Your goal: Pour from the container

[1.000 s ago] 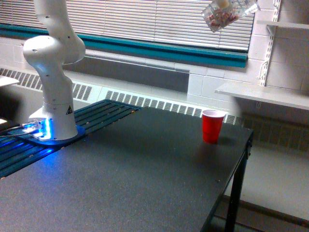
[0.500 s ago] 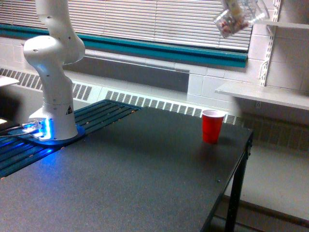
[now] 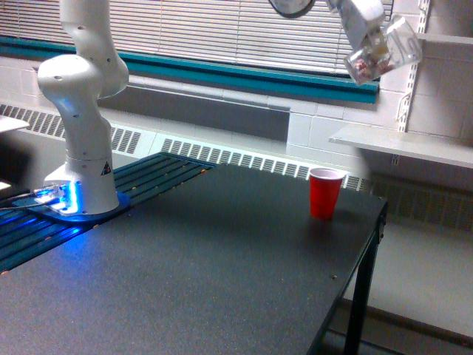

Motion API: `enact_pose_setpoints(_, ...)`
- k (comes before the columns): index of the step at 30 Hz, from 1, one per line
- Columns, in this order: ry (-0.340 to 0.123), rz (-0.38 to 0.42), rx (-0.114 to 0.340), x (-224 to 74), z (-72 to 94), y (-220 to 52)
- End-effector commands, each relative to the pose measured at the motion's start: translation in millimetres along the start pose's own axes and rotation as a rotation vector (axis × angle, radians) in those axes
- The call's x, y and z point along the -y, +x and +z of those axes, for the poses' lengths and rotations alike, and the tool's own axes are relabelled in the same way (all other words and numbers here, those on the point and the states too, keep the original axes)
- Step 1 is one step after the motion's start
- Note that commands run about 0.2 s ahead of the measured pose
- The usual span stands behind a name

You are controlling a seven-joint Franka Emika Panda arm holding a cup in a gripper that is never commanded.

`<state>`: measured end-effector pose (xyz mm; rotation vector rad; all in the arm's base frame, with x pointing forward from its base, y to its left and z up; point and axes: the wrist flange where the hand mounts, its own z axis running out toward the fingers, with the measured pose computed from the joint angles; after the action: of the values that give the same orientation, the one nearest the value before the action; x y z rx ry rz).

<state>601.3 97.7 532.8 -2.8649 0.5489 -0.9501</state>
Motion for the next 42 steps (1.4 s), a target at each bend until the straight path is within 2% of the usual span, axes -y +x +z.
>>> enact_pose_setpoints(1,0.033,-0.041,0.007,24.3,-2.4,-31.3)
enact_pose_setpoints(13,0.013,-0.093,0.077,33.3,-0.8,-104.1)
enact_pose_setpoints(21,0.005,-0.114,0.140,34.2,8.8,-146.1)
enact_pose_setpoints(24,0.020,-0.107,0.167,34.7,14.0,-158.1)
enact_pose_setpoints(29,0.011,-0.110,0.203,33.5,25.1,-178.2)
enact_pose_setpoints(33,0.030,-0.105,0.235,34.9,33.7,-191.3)
enact_pose_setpoints(42,0.045,-0.108,0.292,40.8,48.9,-211.7)
